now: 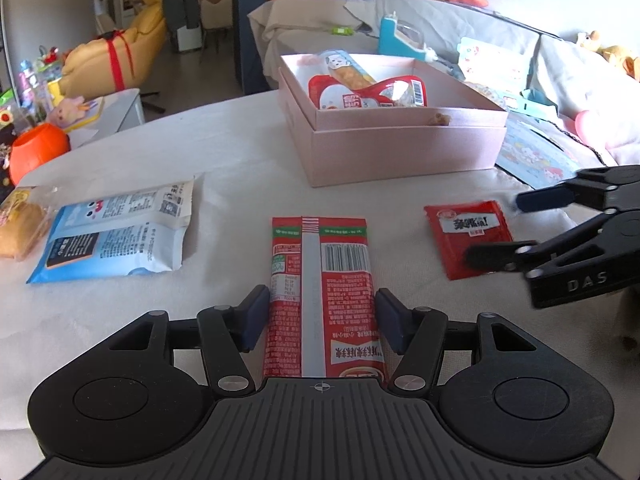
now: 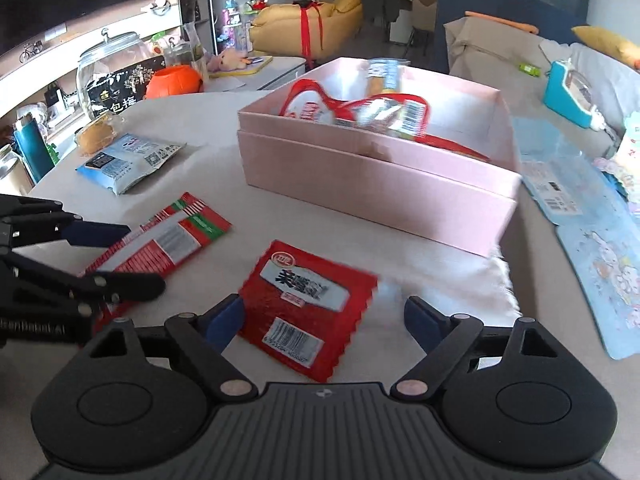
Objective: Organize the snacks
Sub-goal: 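Grasp the red square packet with the right gripper while the left grasps the long red strip packet, then carry both red packets over the pink box and open both grippers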
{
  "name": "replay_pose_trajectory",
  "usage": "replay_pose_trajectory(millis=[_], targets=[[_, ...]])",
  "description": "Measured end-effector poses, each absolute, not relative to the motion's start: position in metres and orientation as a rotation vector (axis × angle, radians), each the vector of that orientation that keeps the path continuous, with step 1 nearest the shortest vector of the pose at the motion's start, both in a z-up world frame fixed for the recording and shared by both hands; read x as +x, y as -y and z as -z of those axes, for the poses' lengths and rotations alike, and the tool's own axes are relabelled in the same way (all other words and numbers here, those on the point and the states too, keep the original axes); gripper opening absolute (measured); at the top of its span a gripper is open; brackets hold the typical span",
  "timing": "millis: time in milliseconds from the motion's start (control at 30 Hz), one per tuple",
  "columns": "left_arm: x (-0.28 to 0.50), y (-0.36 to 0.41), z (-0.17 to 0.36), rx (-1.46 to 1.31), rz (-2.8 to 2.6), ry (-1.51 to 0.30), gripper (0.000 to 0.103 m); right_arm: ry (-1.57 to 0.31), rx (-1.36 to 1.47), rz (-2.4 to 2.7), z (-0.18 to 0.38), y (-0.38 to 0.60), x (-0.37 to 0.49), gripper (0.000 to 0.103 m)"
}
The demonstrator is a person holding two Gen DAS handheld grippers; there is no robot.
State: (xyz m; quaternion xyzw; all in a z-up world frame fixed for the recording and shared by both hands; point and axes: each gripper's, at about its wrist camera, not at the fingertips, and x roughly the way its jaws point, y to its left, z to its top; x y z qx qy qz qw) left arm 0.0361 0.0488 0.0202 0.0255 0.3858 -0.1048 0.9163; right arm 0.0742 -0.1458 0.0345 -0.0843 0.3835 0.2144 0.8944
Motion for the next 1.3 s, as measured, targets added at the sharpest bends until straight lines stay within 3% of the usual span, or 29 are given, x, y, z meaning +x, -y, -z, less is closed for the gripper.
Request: replay_pose_trajectory(millis=[133, 400, 767, 867, 900, 933, 1233, 1300], targets=[[0.034, -0.047, -0.019, 0.054, 0.207, -0.783, 0.065, -0.76, -0.238, -0.347, -0.039, 0.162, 0.066, 0.087], [0.033, -0.046, -0.018, 0.057, 0.202, -0.772, 0.065, -0.867, 0.068, -0.402, -0.039, 0.171, 0.076, 0.083], [0.03, -0.046, -0.017, 0.057, 0.205, -0.758, 0.065, -0.8, -0.139, -0.389, -0.028, 0.109, 0.082, 0.083], [0.031, -0.047, -0.019, 0.055, 0.208, -0.774, 0.065, -0.79, -0.156, -0.41, -0.031, 0.113, 0.077, 0.074], [0.034, -0.047, -0.021, 0.054, 0.211, -0.789, 0.065, -0.798, -0.151, -0.416, -0.034, 0.117, 0.077, 0.063], [0.038, -0.048, -0.023, 0.049, 0.213, -0.811, 0.066, -0.802, -0.141, -0.409, -0.037, 0.123, 0.076, 0.061], [0.067, -0.039, -0.028, 0.091, 0.226, -0.908, 0.067, -0.753, -0.112, -0.36, -0.058, 0.157, 0.069, 0.059], [0.065, -0.04, -0.028, 0.098, 0.224, -0.896, 0.062, -0.75, -0.112, -0.349, -0.058, 0.161, 0.068, 0.059]])
